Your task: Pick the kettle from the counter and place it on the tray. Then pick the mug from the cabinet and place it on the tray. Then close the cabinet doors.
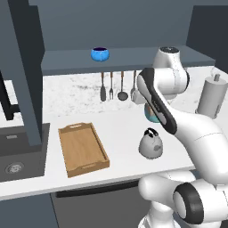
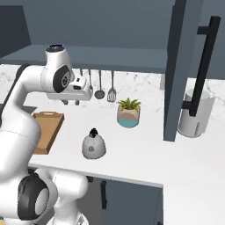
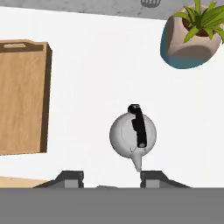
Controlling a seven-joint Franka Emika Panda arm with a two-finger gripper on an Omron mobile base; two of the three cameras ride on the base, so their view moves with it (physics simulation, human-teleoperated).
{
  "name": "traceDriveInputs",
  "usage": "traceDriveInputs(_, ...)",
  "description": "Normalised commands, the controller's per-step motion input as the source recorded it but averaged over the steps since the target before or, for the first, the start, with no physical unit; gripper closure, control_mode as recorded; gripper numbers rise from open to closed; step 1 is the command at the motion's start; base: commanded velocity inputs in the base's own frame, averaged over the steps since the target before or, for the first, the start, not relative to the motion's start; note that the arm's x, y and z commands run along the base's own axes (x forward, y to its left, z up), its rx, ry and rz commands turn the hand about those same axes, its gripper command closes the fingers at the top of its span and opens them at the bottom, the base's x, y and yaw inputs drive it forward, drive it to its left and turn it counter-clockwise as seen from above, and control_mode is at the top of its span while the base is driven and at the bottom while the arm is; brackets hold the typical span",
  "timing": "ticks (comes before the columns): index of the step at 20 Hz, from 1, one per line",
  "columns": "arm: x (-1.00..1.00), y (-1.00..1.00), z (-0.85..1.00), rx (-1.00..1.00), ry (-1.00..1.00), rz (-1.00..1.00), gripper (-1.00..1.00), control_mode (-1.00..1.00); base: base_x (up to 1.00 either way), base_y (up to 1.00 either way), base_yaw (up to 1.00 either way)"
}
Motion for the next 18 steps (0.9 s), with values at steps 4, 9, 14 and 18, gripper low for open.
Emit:
traceDriveInputs(4, 0.00, -0.20, -0.47, 0.00, 0.00, 0.00, -1.00, -1.00, 0.00, 0.00, 0.00)
traceDriveInputs(9, -0.05, -0.87, -0.59, 0.03, 0.01, 0.00, -1.00, -1.00, 0.00, 0.00, 0.00)
traceDriveInputs(14, 0.00, -0.29, -0.25, 0.00, 0.00, 0.01, -1.00, -1.00, 0.00, 0.00, 0.00)
traceDriveInputs(18, 0.13, 0.03, -0.32, 0.00, 0.01, 0.00, -1.00, -1.00, 0.00, 0.00, 0.00)
